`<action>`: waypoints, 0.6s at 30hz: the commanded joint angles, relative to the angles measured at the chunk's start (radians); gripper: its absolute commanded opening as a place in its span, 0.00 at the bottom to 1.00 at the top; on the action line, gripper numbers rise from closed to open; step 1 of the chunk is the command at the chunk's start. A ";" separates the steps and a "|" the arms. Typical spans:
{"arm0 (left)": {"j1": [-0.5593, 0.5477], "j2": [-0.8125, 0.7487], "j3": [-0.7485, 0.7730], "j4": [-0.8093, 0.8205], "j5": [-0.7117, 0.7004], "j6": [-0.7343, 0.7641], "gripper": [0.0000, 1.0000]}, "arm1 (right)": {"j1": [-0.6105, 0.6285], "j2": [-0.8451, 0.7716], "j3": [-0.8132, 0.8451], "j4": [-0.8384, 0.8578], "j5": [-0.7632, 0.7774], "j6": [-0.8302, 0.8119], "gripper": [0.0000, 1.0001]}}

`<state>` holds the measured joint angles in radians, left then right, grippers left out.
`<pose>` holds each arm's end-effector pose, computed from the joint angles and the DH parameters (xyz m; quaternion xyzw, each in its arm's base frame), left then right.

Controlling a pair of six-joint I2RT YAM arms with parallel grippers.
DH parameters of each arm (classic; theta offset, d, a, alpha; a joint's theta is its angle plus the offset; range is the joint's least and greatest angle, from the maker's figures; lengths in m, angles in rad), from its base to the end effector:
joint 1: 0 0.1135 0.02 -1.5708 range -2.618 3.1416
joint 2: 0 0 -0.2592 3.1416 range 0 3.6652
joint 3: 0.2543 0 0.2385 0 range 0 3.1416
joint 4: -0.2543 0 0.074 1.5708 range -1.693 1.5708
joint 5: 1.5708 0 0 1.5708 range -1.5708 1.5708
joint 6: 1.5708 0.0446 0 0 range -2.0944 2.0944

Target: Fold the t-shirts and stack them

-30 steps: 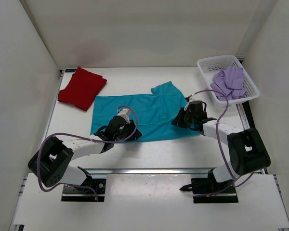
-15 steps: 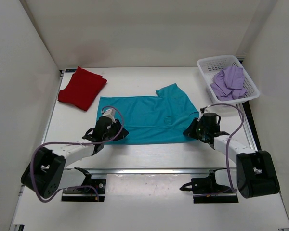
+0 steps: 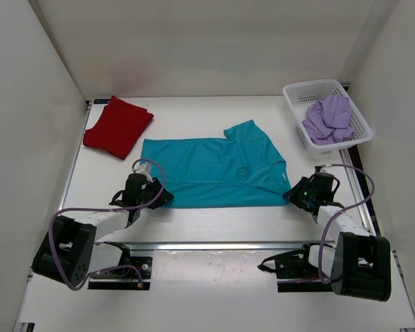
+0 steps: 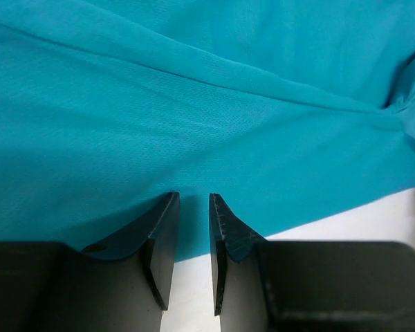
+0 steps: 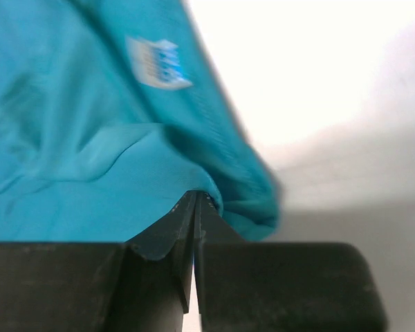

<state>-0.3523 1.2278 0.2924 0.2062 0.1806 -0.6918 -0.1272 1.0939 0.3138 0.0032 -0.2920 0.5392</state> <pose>0.1906 -0.0786 0.1289 -0.1173 0.9022 -0.2742 0.3116 0.1906 -0.0114 0.1423 0.2453 0.8806 0.2096 0.3470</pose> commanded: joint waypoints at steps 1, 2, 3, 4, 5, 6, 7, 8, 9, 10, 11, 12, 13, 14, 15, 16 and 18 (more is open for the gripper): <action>0.073 -0.034 -0.027 0.019 0.092 -0.012 0.36 | -0.011 0.021 -0.019 0.017 -0.001 0.011 0.00; 0.075 -0.043 -0.038 0.006 0.086 -0.009 0.36 | 0.000 0.015 -0.018 0.008 0.014 0.015 0.00; 0.076 -0.062 -0.047 0.009 0.088 -0.012 0.36 | -0.003 0.011 -0.016 0.001 0.016 0.018 0.00; 0.082 -0.063 -0.061 0.010 0.094 -0.020 0.37 | -0.006 0.008 -0.016 -0.003 0.004 0.022 0.00; 0.087 -0.079 -0.064 0.010 0.111 -0.021 0.36 | -0.008 -0.006 -0.013 -0.023 0.013 0.028 0.00; 0.091 -0.086 -0.068 -0.010 0.100 -0.020 0.37 | -0.006 -0.035 -0.001 -0.032 0.004 0.022 0.00; 0.085 -0.108 -0.055 -0.022 0.091 -0.006 0.36 | 0.000 -0.066 0.010 -0.055 0.013 0.022 0.00; 0.060 -0.141 -0.039 -0.062 0.067 -0.003 0.36 | 0.024 -0.092 0.031 -0.078 0.027 0.024 0.00; 0.008 -0.189 -0.012 -0.095 0.013 0.014 0.36 | 0.065 -0.139 0.059 -0.101 0.063 0.028 0.00; -0.017 -0.200 0.023 -0.143 -0.062 0.027 0.36 | 0.127 -0.178 0.089 -0.109 0.088 0.030 0.00; -0.095 -0.230 0.060 -0.155 -0.102 0.043 0.37 | 0.176 -0.208 0.102 -0.120 0.152 0.037 0.00; -0.158 -0.243 0.077 -0.180 -0.166 0.052 0.38 | 0.261 -0.213 0.120 -0.132 0.212 0.039 0.01; -0.174 -0.237 0.097 -0.188 -0.179 0.049 0.39 | 0.323 -0.201 0.133 -0.135 0.232 0.042 0.01; -0.195 -0.229 0.100 -0.177 -0.176 0.045 0.38 | 0.346 -0.168 0.139 -0.125 0.247 0.051 0.00; -0.203 -0.197 0.102 -0.154 -0.164 0.040 0.38 | 0.382 -0.149 0.128 -0.096 0.219 0.054 0.00; -0.206 -0.156 0.102 -0.130 -0.142 0.029 0.38 | 0.379 -0.093 0.125 -0.071 0.188 0.059 0.00; -0.226 -0.070 0.120 -0.113 -0.127 0.031 0.37 | 0.402 -0.019 0.119 -0.008 0.117 0.067 0.00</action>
<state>-0.5552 1.0634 0.3939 0.1024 0.0845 -0.6697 0.2520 0.9859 0.4397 -0.0559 -0.1593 0.5838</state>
